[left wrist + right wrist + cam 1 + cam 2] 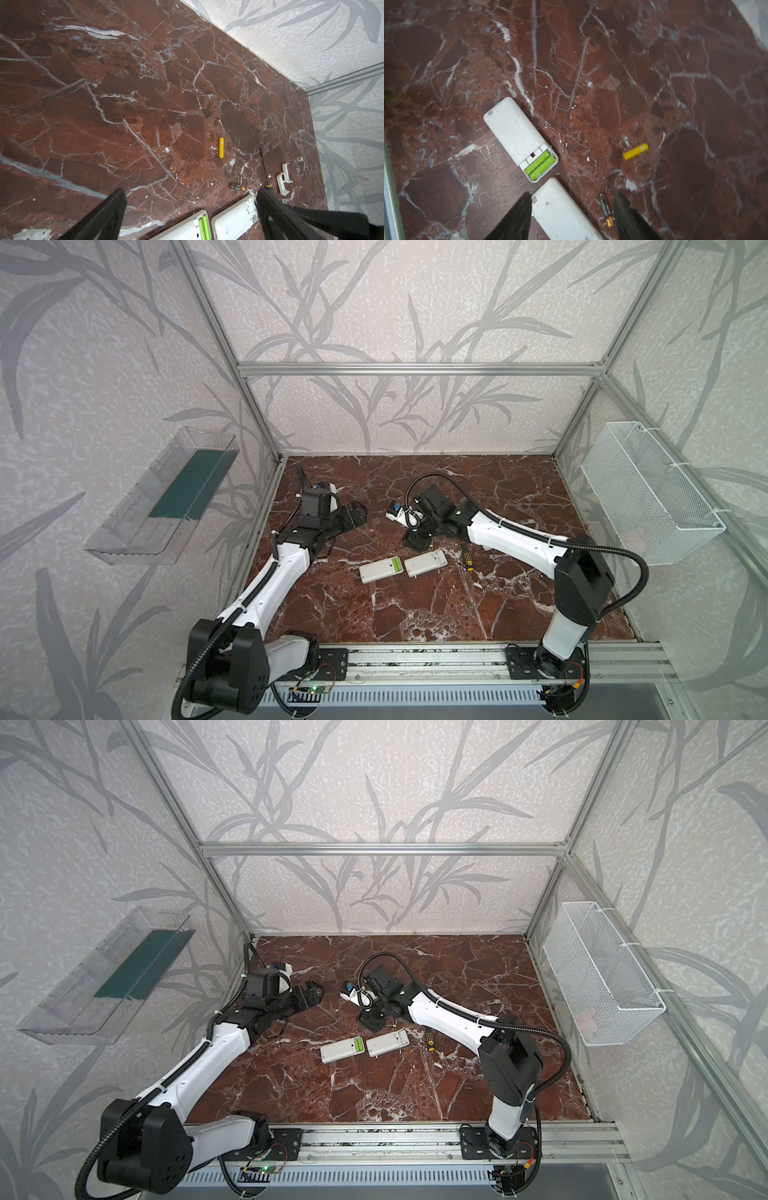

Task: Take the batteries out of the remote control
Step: 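Open the right gripper and move it over the yellow-black screwdriver, then close the right gripper on the screwdriver handle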

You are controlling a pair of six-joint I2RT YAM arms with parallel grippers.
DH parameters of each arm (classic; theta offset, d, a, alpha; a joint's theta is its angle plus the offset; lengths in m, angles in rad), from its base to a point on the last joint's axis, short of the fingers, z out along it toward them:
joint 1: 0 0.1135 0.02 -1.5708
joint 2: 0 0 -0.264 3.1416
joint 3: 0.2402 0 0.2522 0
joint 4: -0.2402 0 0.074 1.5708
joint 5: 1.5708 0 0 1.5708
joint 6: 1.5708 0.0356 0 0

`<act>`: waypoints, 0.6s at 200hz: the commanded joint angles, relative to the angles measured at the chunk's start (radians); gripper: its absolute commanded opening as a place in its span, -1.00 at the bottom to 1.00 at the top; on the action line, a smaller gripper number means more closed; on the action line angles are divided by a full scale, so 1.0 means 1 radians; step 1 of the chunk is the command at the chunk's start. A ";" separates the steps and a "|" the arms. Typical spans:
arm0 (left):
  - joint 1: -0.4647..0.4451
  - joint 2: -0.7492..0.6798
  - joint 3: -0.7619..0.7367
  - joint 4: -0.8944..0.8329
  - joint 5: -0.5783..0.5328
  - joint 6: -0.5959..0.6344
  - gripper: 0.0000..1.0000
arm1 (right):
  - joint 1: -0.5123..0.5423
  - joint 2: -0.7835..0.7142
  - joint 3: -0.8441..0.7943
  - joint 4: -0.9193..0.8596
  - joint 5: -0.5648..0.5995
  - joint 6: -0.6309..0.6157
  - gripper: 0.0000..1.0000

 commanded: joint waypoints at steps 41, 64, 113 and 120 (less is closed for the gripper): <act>-0.007 0.031 0.030 0.052 0.100 -0.011 0.94 | -0.235 -0.299 -0.348 -0.037 0.204 0.559 0.16; -0.022 0.037 0.018 0.086 0.118 -0.038 0.93 | -0.281 -0.330 -0.420 -0.055 0.171 0.588 0.14; -0.062 0.080 0.029 0.110 0.130 -0.052 0.92 | -0.286 -0.252 -0.451 -0.053 0.071 0.600 0.10; -0.068 0.083 0.032 0.110 0.130 -0.053 0.92 | -0.285 -0.239 -0.457 -0.037 0.072 0.605 0.07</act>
